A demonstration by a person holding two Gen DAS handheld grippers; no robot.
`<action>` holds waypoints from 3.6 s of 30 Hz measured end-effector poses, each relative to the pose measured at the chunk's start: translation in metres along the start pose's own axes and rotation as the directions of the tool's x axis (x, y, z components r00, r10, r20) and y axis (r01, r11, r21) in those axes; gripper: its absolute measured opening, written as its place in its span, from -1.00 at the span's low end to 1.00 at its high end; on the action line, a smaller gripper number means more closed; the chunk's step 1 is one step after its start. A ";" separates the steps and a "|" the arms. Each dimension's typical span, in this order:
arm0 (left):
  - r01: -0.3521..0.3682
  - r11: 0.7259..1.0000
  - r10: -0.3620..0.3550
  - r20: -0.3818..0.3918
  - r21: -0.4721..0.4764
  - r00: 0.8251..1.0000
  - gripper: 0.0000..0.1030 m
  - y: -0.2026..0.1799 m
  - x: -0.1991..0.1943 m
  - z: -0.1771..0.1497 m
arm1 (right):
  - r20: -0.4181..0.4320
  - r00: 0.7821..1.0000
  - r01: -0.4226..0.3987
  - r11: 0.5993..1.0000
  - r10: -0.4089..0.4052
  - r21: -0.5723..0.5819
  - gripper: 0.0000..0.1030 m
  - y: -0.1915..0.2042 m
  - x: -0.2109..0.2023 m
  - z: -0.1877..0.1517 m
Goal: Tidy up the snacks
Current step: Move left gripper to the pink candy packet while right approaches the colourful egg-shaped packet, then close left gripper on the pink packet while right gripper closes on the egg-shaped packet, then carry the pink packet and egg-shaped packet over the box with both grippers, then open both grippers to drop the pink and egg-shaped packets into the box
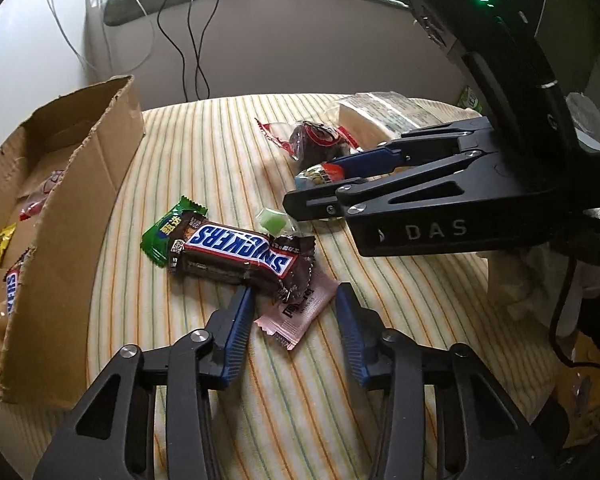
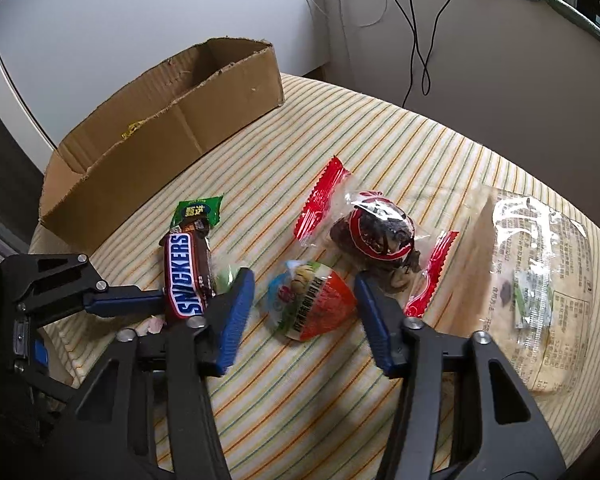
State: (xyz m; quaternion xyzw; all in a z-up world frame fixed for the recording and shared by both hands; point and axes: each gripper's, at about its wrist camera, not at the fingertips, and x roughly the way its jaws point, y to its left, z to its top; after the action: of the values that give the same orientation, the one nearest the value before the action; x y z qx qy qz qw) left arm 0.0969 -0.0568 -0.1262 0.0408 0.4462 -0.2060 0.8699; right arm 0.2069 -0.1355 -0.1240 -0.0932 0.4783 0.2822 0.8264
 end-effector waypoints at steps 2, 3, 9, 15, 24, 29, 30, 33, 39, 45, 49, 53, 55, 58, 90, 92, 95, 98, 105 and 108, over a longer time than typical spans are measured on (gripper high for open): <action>-0.004 1.000 0.004 0.001 0.013 1.000 -0.36 -0.003 -0.001 -0.001 | -0.003 1.000 0.017 1.000 -0.017 -0.022 -0.07 0.004 0.003 0.000; -0.004 1.000 0.004 0.001 0.020 1.000 -0.44 -0.003 0.000 -0.001 | -0.006 1.000 0.025 0.999 -0.025 -0.032 -0.09 0.005 0.003 0.000; 0.000 1.000 0.000 0.004 0.018 1.000 -0.61 -0.003 -0.003 -0.002 | -0.017 0.999 0.045 0.998 -0.046 -0.046 -0.21 0.007 0.002 -0.001; 0.010 1.000 -0.010 0.007 0.008 1.000 -0.61 -0.004 -0.006 -0.007 | -0.014 0.999 0.034 0.999 -0.034 -0.015 -0.30 0.001 -0.006 -0.010; 0.033 0.999 -0.032 0.017 -0.033 0.999 -0.62 -0.003 -0.019 -0.017 | 0.008 0.999 0.042 0.999 -0.042 0.014 -0.36 -0.002 -0.024 -0.023; 0.035 0.998 -0.033 0.041 -0.058 0.999 -0.62 0.000 -0.033 -0.020 | 0.035 0.999 0.041 0.999 -0.042 0.027 -0.41 0.001 -0.037 -0.025; 0.036 0.997 -0.033 0.047 -0.065 0.998 -0.62 0.001 -0.036 -0.020 | 0.039 0.998 0.042 0.999 -0.043 0.029 -0.41 0.001 -0.040 -0.025; 0.034 0.996 -0.028 0.072 -0.079 0.997 -0.62 0.005 -0.046 -0.018 | 0.055 0.998 0.041 0.999 -0.043 0.024 -0.43 0.006 -0.047 -0.024; 0.013 0.995 -0.001 0.121 -0.102 0.993 -0.62 0.017 -0.064 -0.012 | 0.089 0.995 0.036 0.999 -0.036 0.011 -0.45 0.020 -0.060 -0.016; -0.026 0.990 0.050 0.172 -0.142 0.984 -0.62 0.044 -0.082 -0.006 | 0.120 0.993 0.025 1.000 -0.023 -0.013 -0.45 0.037 -0.064 0.007; -0.069 0.984 0.102 0.200 -0.167 0.974 -0.62 0.065 -0.091 -0.001 | 0.136 0.991 0.021 0.999 -0.016 -0.032 -0.45 0.049 -0.061 0.025; -0.101 0.975 0.143 0.217 -0.196 0.966 -0.62 0.087 -0.099 0.000 | 0.143 0.990 0.004 0.999 0.002 -0.046 -0.45 0.061 -0.054 0.044; -0.119 0.970 0.167 0.222 -0.212 0.961 -0.62 0.098 -0.102 0.001 | 0.146 0.989 0.003 0.998 0.005 -0.056 -0.45 0.067 -0.049 0.054; -0.143 0.963 0.194 0.222 -0.227 0.956 -0.62 0.112 -0.105 0.000 | 0.148 0.989 -0.007 0.998 0.017 -0.067 -0.45 0.074 -0.041 0.069; -0.186 0.938 0.245 0.181 -0.293 0.952 -0.61 0.171 -0.083 0.011 | 0.077 0.993 -0.082 0.990 0.092 -0.117 -0.37 0.095 0.050 0.153; -0.188 0.937 0.248 0.181 -0.294 0.952 -0.61 0.171 -0.083 0.012 | 0.081 0.993 -0.080 0.989 0.090 -0.122 -0.25 0.096 0.050 0.152; -0.191 0.936 0.250 0.176 -0.297 0.952 -0.57 0.170 -0.083 0.012 | 0.088 0.992 -0.075 0.989 0.086 -0.129 -0.06 0.099 0.048 0.153; -0.194 0.932 0.254 0.172 -0.305 0.952 -0.19 0.171 -0.083 0.012 | 0.103 0.992 -0.061 0.990 0.074 -0.131 0.31 0.100 0.045 0.153; -0.193 0.931 0.257 0.181 -0.309 0.949 -0.14 0.169 -0.088 0.011 | 0.115 0.991 -0.050 0.991 0.064 -0.127 0.42 0.098 0.034 0.152; -0.189 0.931 0.255 0.187 -0.311 0.949 -0.14 0.167 -0.091 0.011 | 0.115 0.992 -0.042 0.991 0.057 -0.124 0.42 0.094 0.028 0.149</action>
State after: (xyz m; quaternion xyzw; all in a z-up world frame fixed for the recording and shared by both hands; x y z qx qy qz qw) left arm 0.1242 0.1221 -0.0669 -0.0600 0.3628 -0.0415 0.9290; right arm 0.2751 0.0156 -0.0584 -0.1145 0.4124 0.3363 0.8388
